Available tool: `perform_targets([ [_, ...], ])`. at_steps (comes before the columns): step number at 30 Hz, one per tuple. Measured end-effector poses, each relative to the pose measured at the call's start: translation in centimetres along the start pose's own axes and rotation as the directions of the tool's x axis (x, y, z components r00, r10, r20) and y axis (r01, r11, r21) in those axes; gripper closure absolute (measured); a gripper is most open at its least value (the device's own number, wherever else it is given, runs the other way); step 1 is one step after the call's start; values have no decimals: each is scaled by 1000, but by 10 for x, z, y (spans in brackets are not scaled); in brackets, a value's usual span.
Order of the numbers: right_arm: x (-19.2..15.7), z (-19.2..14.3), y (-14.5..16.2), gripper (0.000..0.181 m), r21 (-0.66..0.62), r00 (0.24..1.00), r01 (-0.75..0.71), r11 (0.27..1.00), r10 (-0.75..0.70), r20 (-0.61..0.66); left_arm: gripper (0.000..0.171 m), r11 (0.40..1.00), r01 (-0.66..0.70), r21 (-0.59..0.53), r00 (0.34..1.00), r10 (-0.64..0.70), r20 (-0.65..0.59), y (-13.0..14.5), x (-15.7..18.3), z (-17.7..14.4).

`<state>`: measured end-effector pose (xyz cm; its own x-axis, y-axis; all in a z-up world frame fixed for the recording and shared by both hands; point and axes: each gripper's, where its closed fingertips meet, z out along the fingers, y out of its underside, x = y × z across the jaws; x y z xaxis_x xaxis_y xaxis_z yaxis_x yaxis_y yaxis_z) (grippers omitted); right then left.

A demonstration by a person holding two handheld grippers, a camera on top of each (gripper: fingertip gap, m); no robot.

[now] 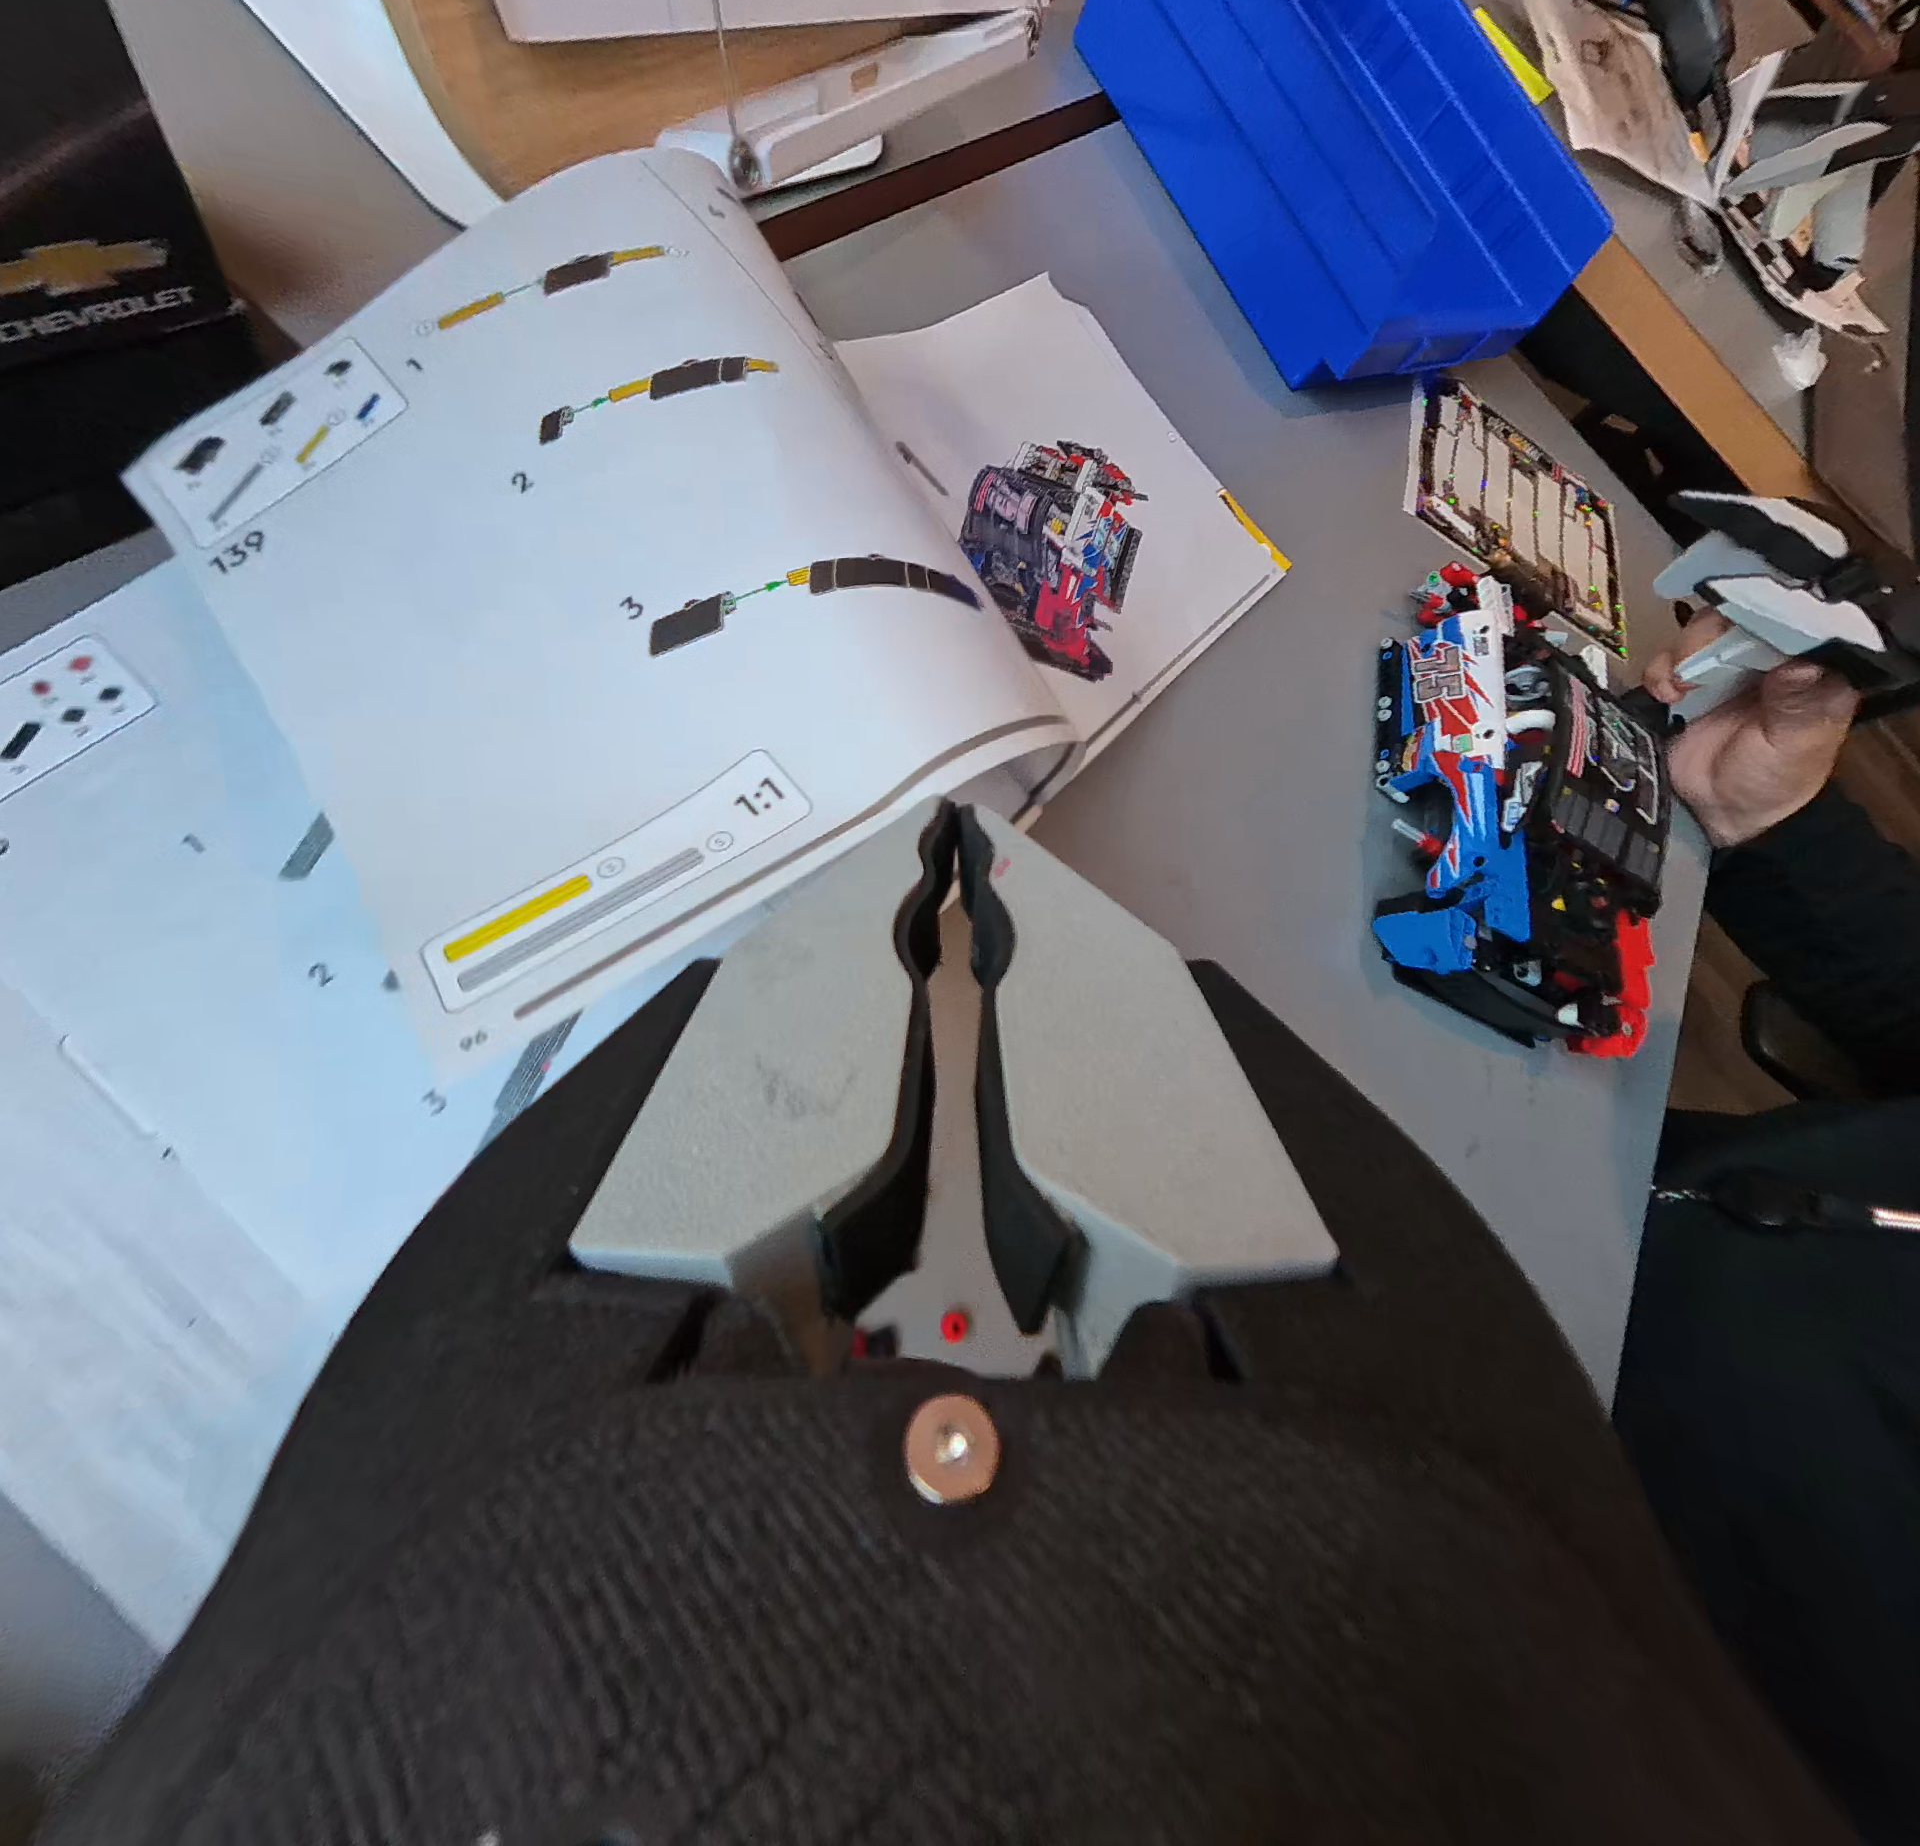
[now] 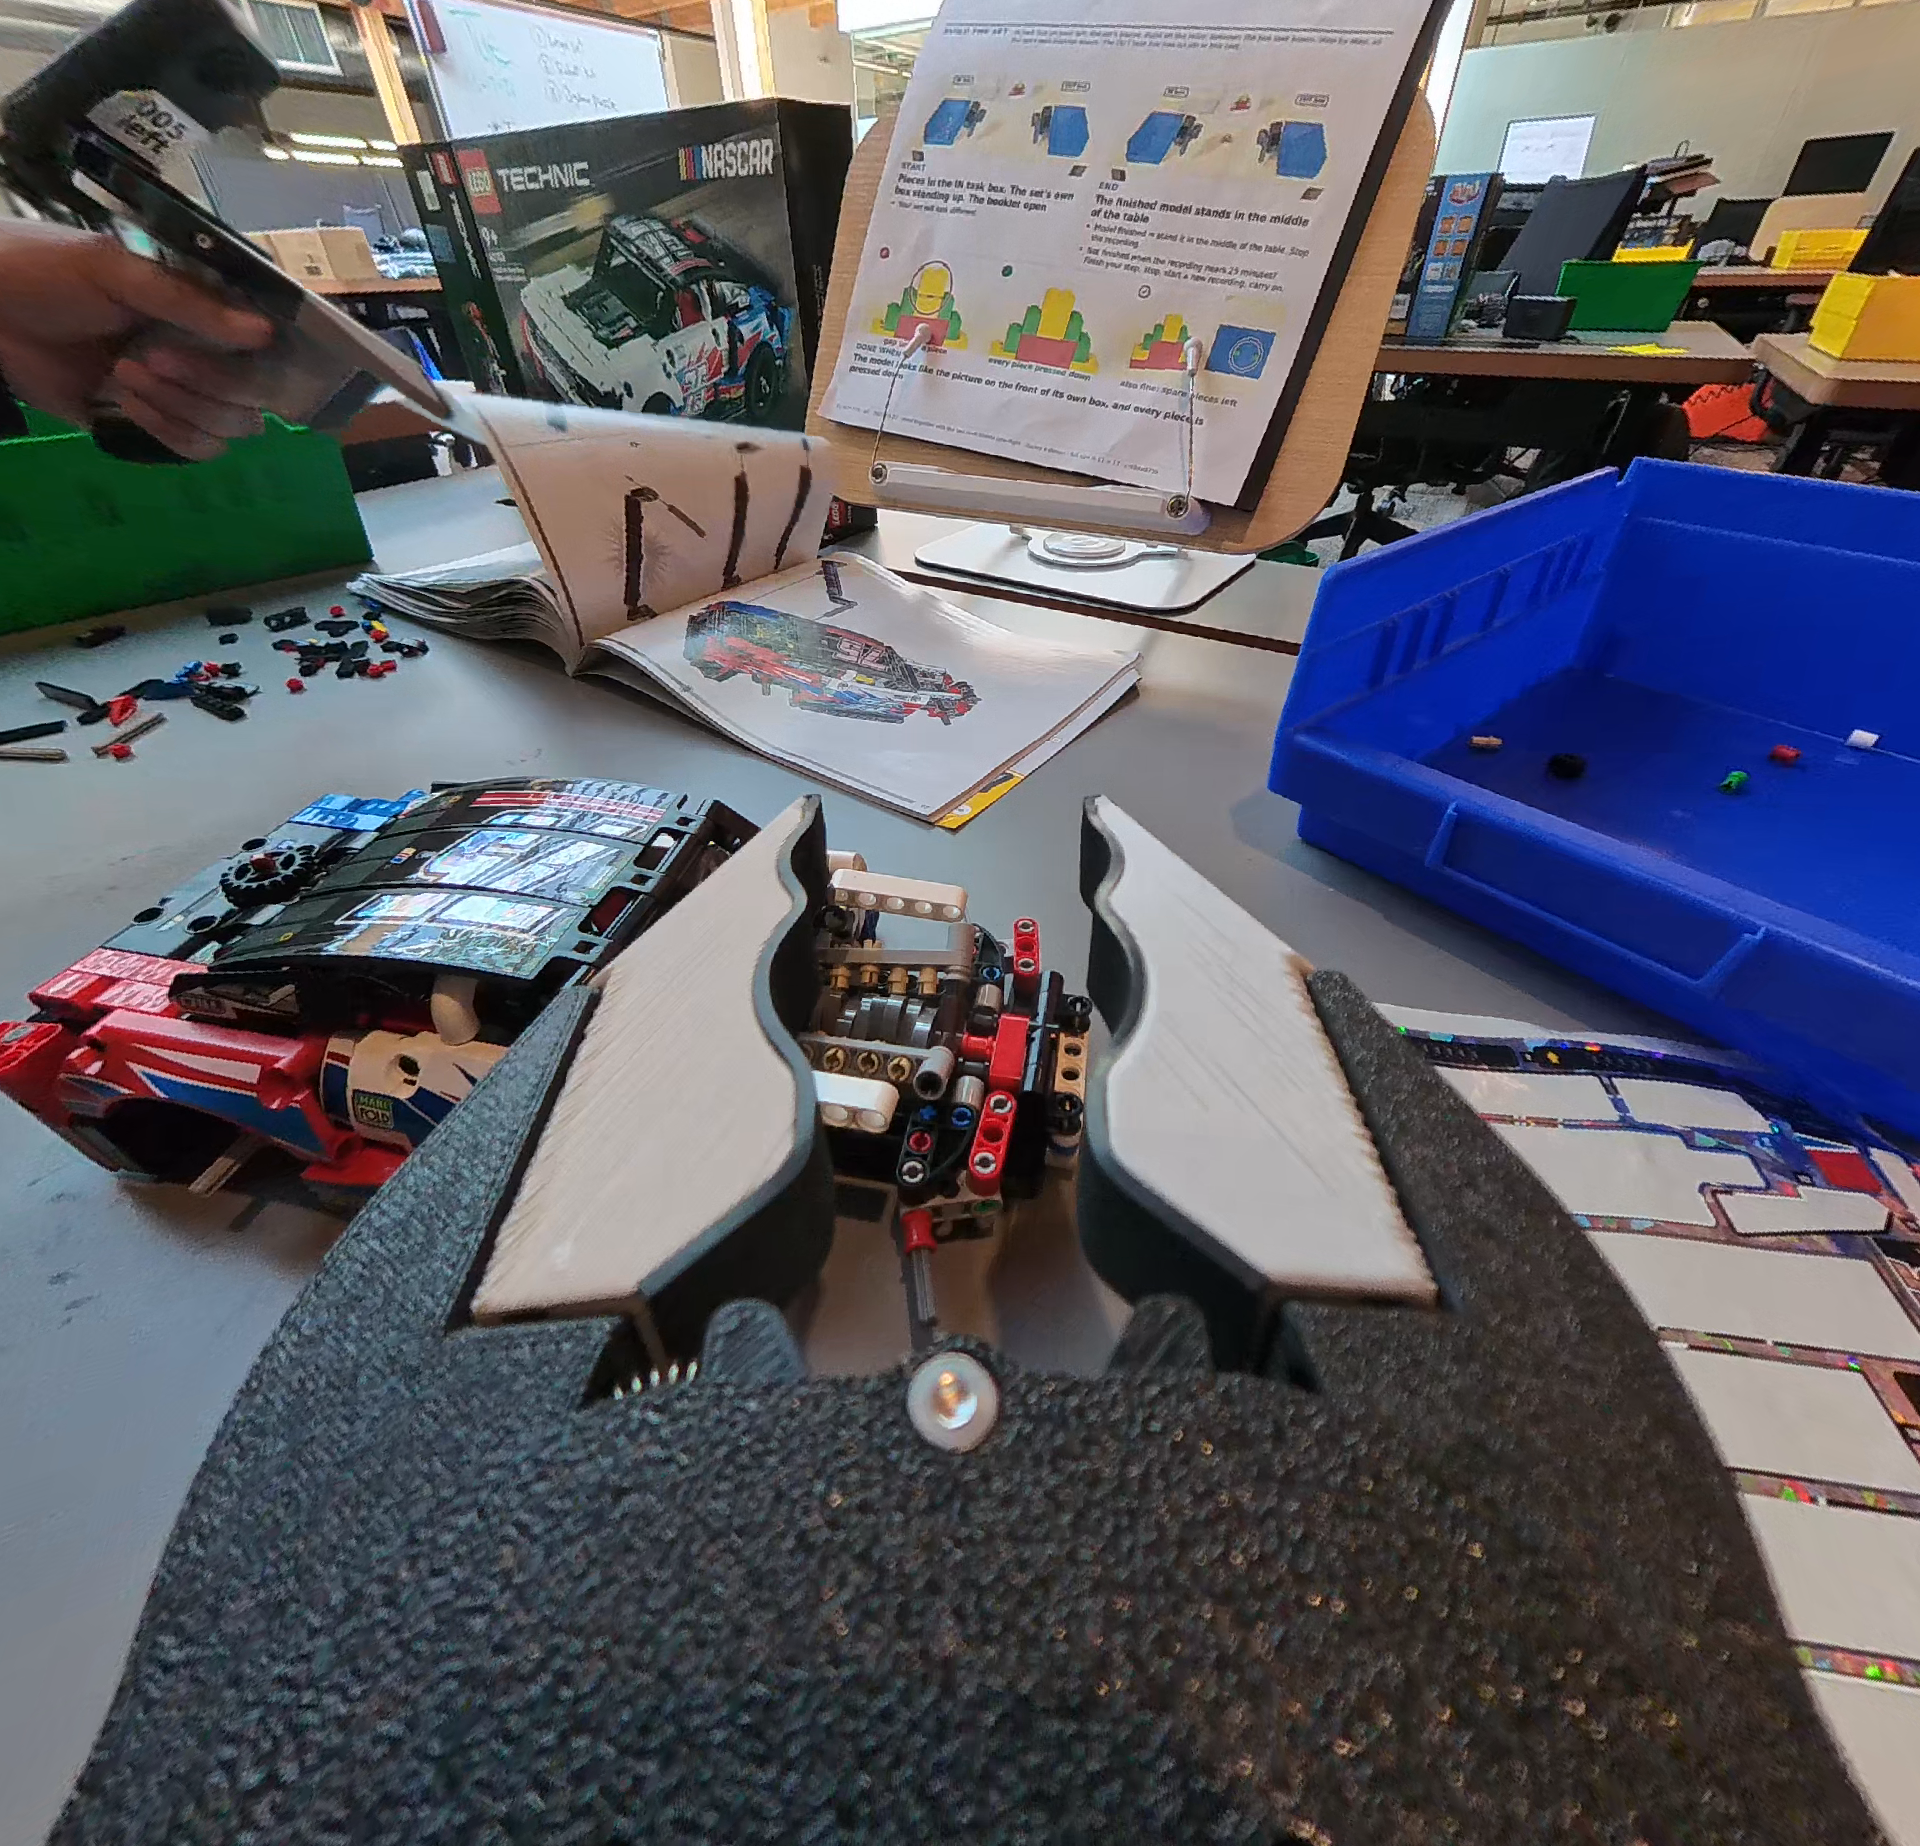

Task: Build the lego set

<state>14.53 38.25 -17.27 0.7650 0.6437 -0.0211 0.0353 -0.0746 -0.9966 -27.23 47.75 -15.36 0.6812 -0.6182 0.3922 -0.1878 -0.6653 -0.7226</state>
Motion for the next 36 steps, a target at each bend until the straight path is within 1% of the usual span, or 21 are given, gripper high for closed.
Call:
perform_targets([
  [4, 0, 0, 0, 133, 3, 1000, 4, 1000, -4, -4, 171, 999, -14, -32, 999, 13, -30, -8, 7, 36],
  [7, 0, -1, 0, 133, 3, 1000, 8, 1000, -8, -7, 171, 997, -38, -61, 997, 34, -73, -11, 22, 61],
  [10, 0, 0, 0, 133, 2, 1000, 13, 1000, -13, -8, 171, 994, -84, -68, 991, 77, -108, -15, 38, 77],
  [14, -1, 0, 1, 133, -4, 1000, 15, 1000, -15, -7, 171, 990, -103, -97, 990, 92, -108, -13, 47, 101],
  [16, -1, 1, 1, 132, -5, 1000, 16, 1000, -16, -8, 171, 987, -130, -91, 984, 117, -135, -14, 62, 115],
  [19, 0, 1, 1, 132, -7, 1000, 20, 1000, -20, -14, 171, 983, -163, -87, 969, 143, -202, -10, 95, 136],
  [22, -1, 0, 1, 132, -4, 999, 33, 999, -33, -18, 171, 970, -193, -144, 949, 148, -277, 15, 137, 146],
  [25, -1, -1, 0, 132, -3, 999, 46, 999, -46, -28, 171, 956, -262, -134, 938, 219, -267, 47, 181, 139],
  [27, -1, -1, 1, 132, -7, 998, 51, 999, -51, -33, 139, 950, -292, -111, 945, 269, -187, 73, 205, 133],
  [28, -1, 0, 1, 132, -12, 998, 52, 999, -52, -36, 129, 943, -315, -112, 943, 298, -147, 89, 217, 129],
  [29, 0, 0, 2, 131, -16, 998, 53, 998, -53, -40, 115, 936, -340, -92, 937, 330, -112, 102, 229, 126],
  [30, 0, 1, 2, 131, -18, 997, 54, 998, -55, -45, 107, 930, -364, -56, 930, 359, -85, 114, 242, 122],
  [32, 3, 1, 2, 131, -19, 997, 54, 998, -55, -58, 107, 919, -394, 6, 918, 393, -53, 136, 265, 116],
  [34, 4, 0, 2, 131, -19, 996, 57, 998, -58, -70, 105, 910, -414, 33, 908, 415, -64, 158, 283, 109],
  [36, 5, 0, 2, 131, -26, 994, 68, 997, -70, -84, 104, 890, -455, 38, 890, 456, -11, 173, 280, 99],
])
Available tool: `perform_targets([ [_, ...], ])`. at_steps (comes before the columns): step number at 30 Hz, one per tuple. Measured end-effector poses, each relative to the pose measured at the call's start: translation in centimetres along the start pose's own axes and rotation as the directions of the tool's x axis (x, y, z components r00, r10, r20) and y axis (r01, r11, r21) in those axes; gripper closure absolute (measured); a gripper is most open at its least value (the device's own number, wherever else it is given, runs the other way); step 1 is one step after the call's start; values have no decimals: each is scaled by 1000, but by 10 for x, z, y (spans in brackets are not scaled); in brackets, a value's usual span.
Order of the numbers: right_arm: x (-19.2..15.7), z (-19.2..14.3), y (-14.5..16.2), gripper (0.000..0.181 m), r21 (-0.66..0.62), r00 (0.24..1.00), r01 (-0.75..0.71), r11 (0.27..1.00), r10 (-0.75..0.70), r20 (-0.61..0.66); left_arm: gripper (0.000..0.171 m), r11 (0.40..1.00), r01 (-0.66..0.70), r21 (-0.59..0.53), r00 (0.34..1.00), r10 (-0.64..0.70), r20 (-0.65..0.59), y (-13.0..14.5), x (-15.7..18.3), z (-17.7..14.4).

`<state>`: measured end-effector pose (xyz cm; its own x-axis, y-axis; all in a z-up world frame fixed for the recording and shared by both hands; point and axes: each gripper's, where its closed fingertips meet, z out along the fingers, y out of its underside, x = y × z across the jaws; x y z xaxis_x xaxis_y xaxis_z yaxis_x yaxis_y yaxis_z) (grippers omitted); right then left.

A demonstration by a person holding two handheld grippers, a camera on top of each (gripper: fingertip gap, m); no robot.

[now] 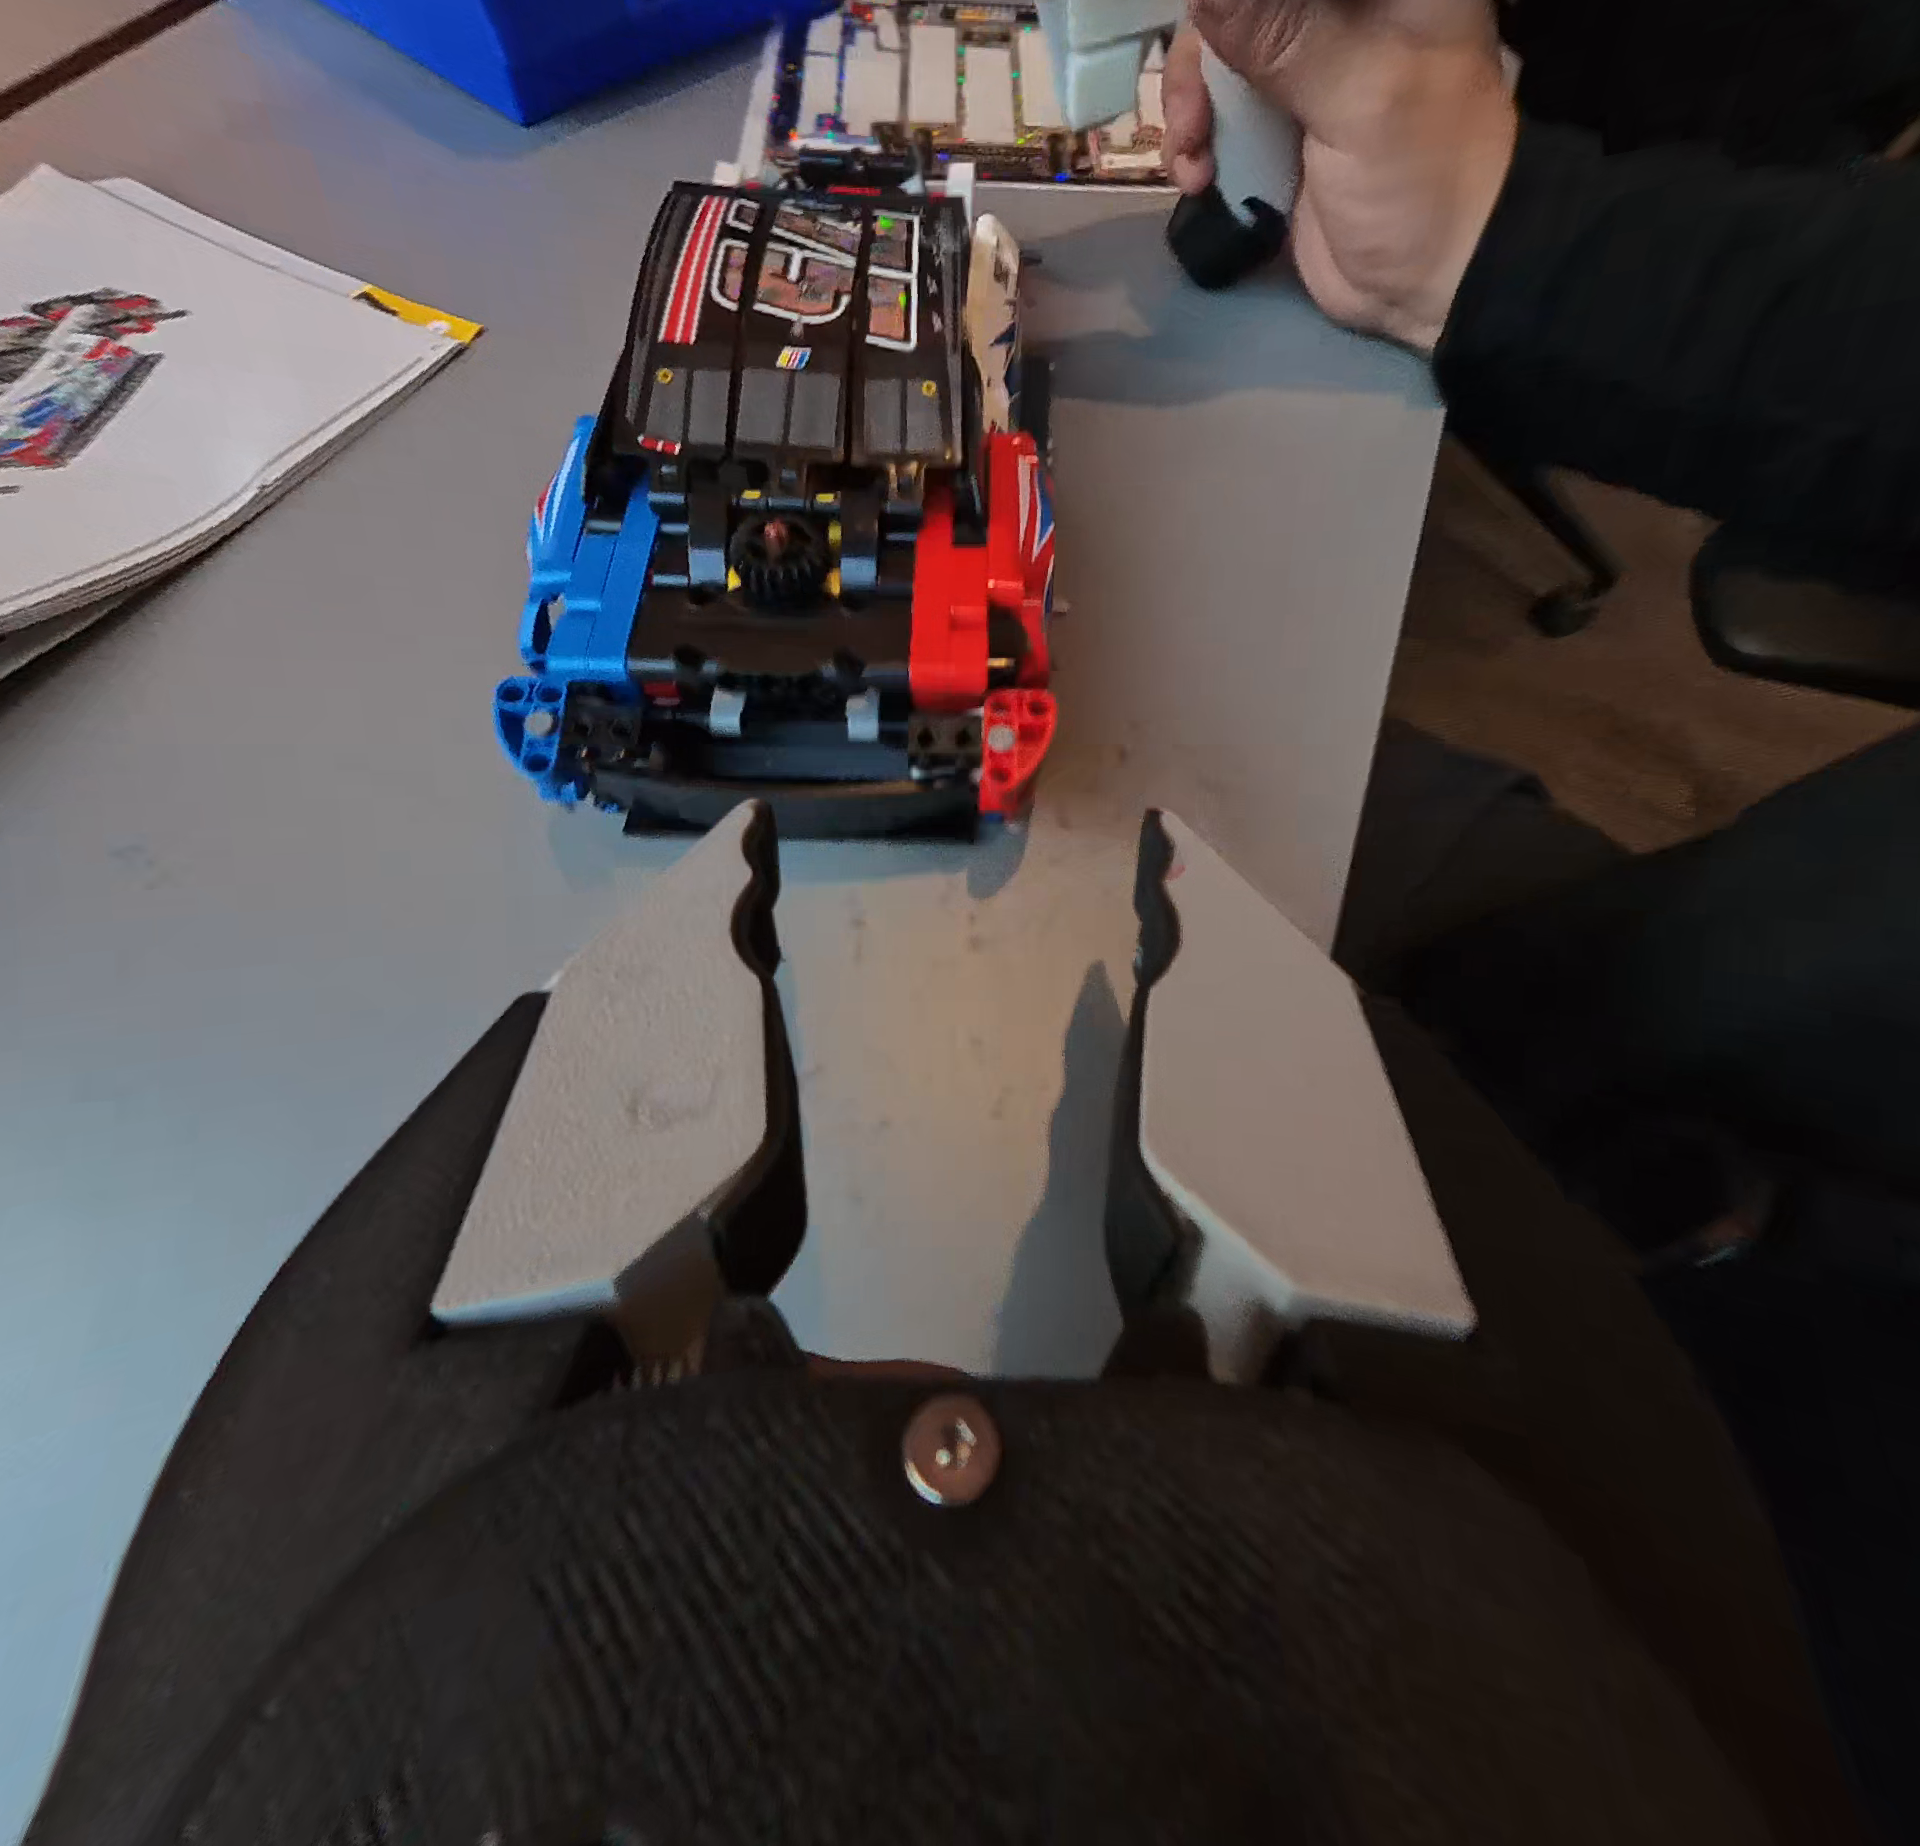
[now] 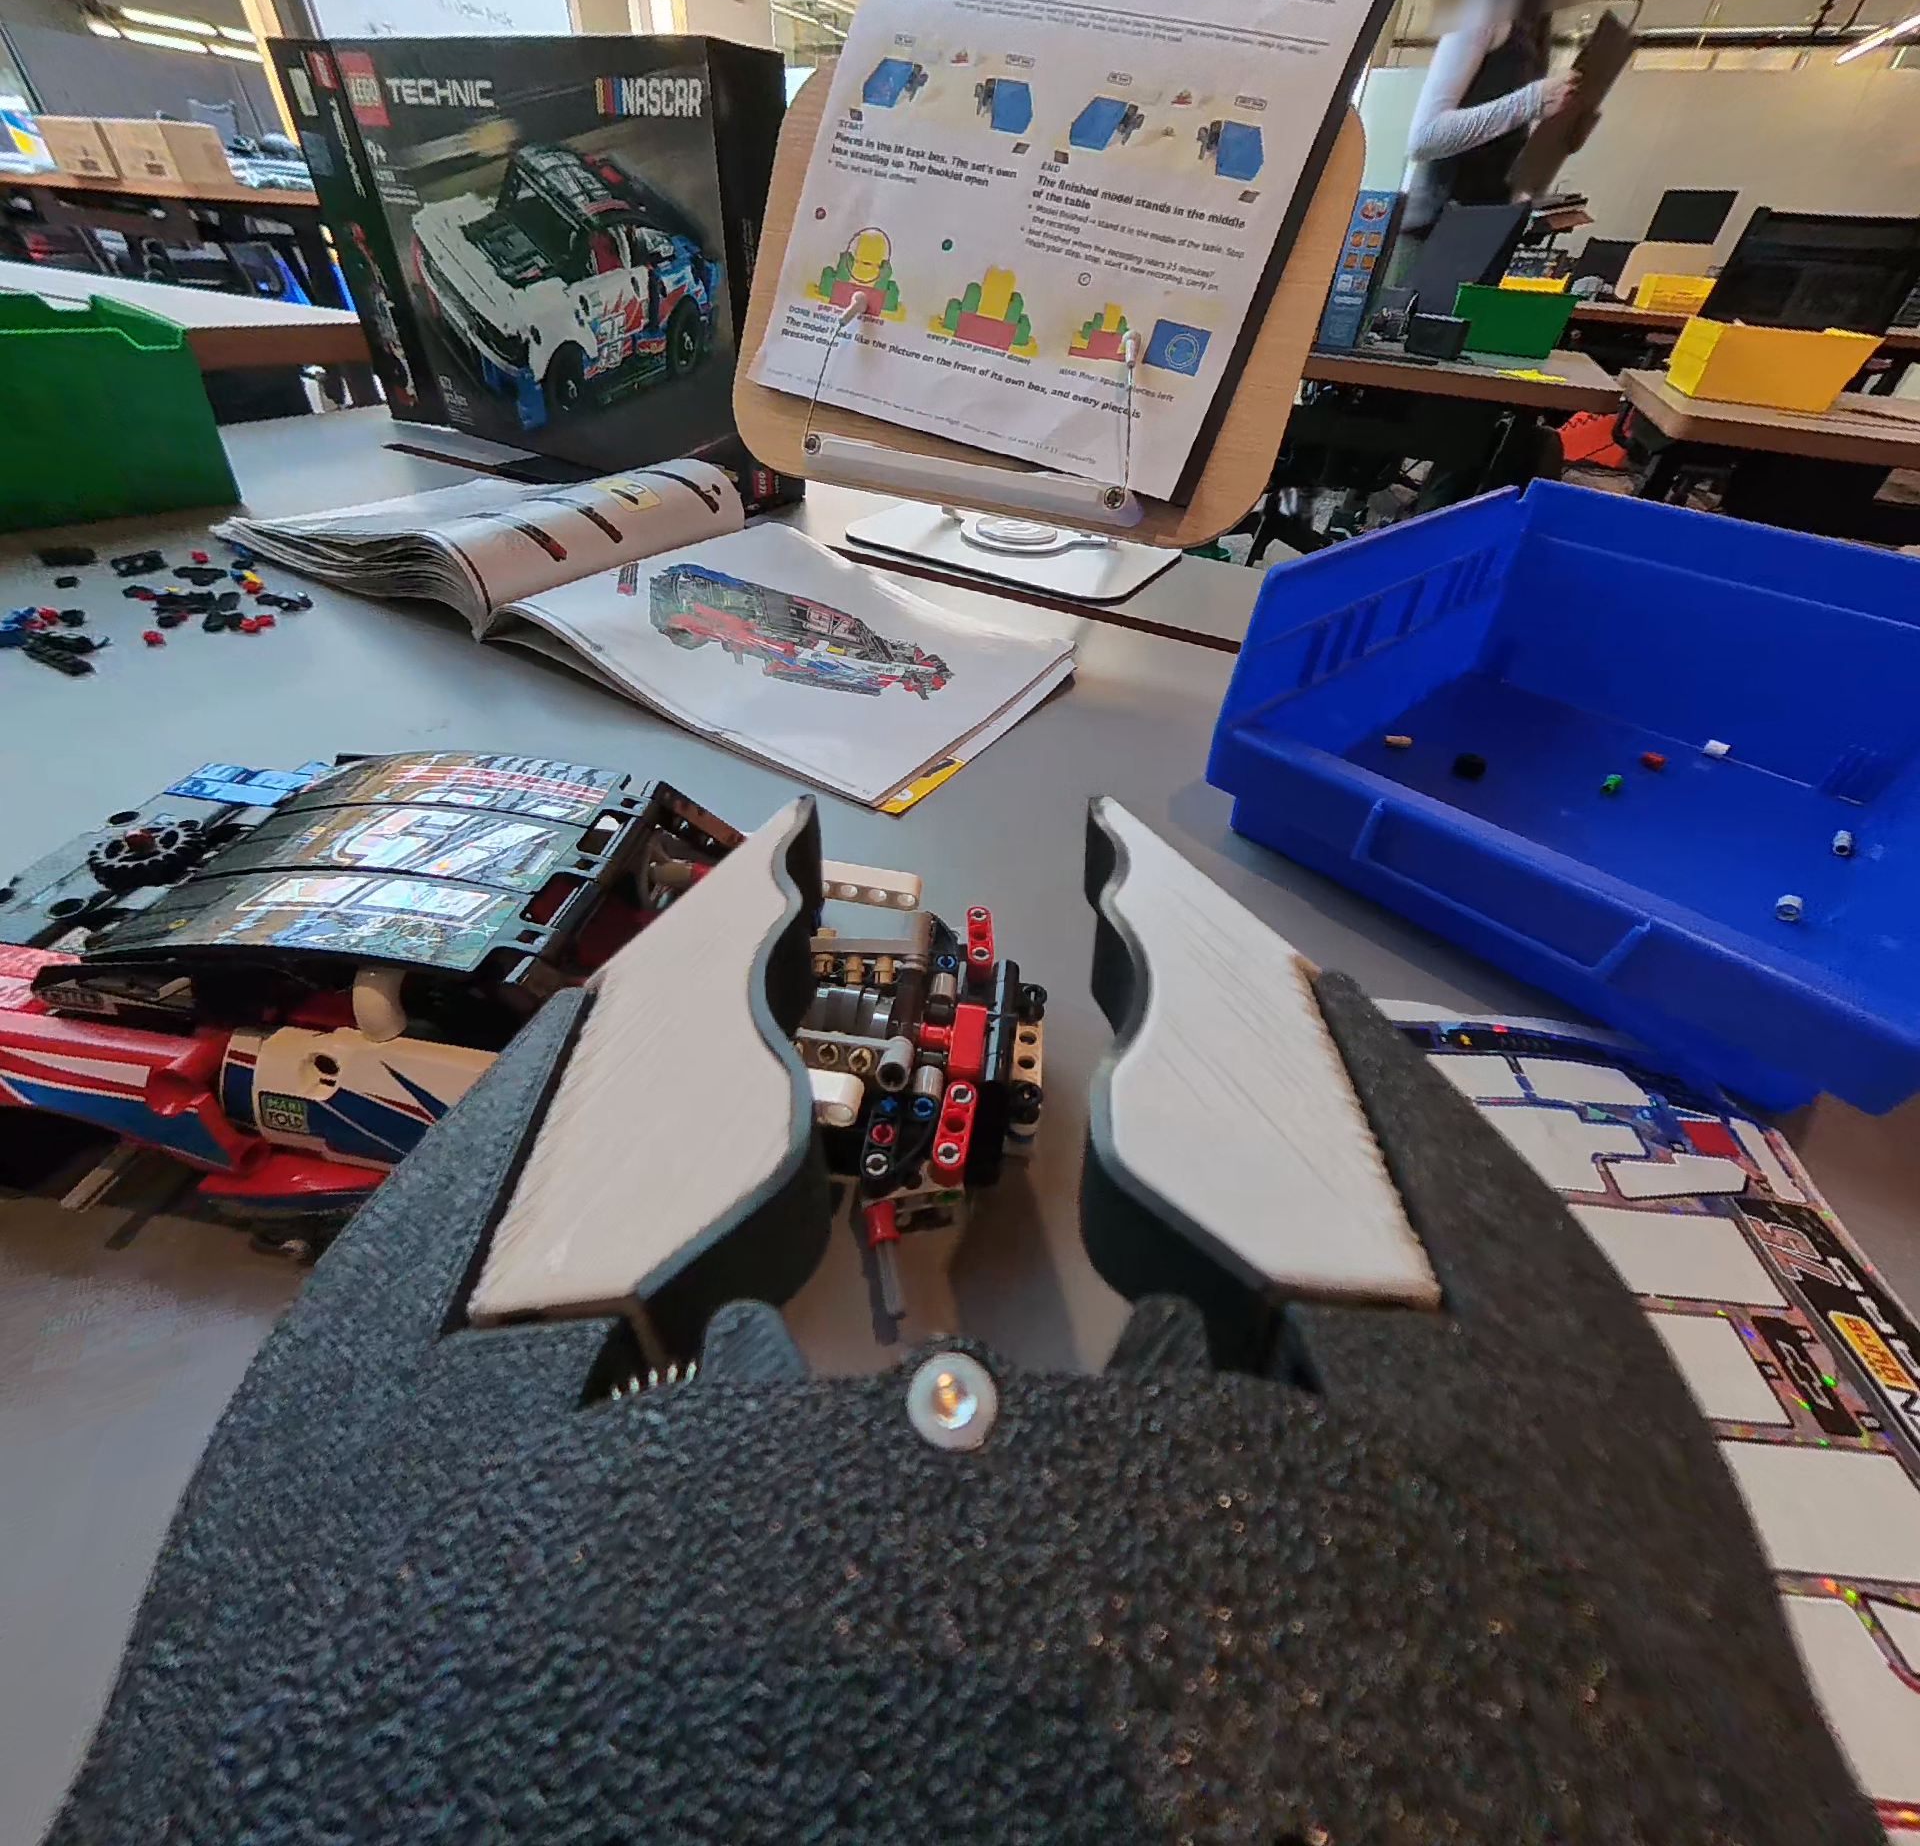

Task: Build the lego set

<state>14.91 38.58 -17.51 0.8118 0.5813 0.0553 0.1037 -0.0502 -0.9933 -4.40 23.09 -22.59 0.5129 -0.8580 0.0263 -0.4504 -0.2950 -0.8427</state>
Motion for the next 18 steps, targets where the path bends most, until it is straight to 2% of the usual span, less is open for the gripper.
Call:
perform_targets([
  [4, 3, 0, 3, 131, -21, 998, 36, 999, -36, -41, 104, 999, -42, 12, 996, 41, 85, 21, -11, -35],
  [10, 10, 1, 6, 130, -51, 995, 41, 998, -46, -93, 110, 990, -47, 136, 979, 19, 205, 38, -40, -96],
  [13, 15, 1, 8, 130, -61, 992, 30, 998, -37, -117, 111, 968, -150, 201, 944, 79, 321, 39, -57, -112],
  [18, 22, 4, 12, 124, -91, 990, -5, 996, -8, -138, 113, 931, -252, 262, 937, 167, 307, 32, -61, -115],
])
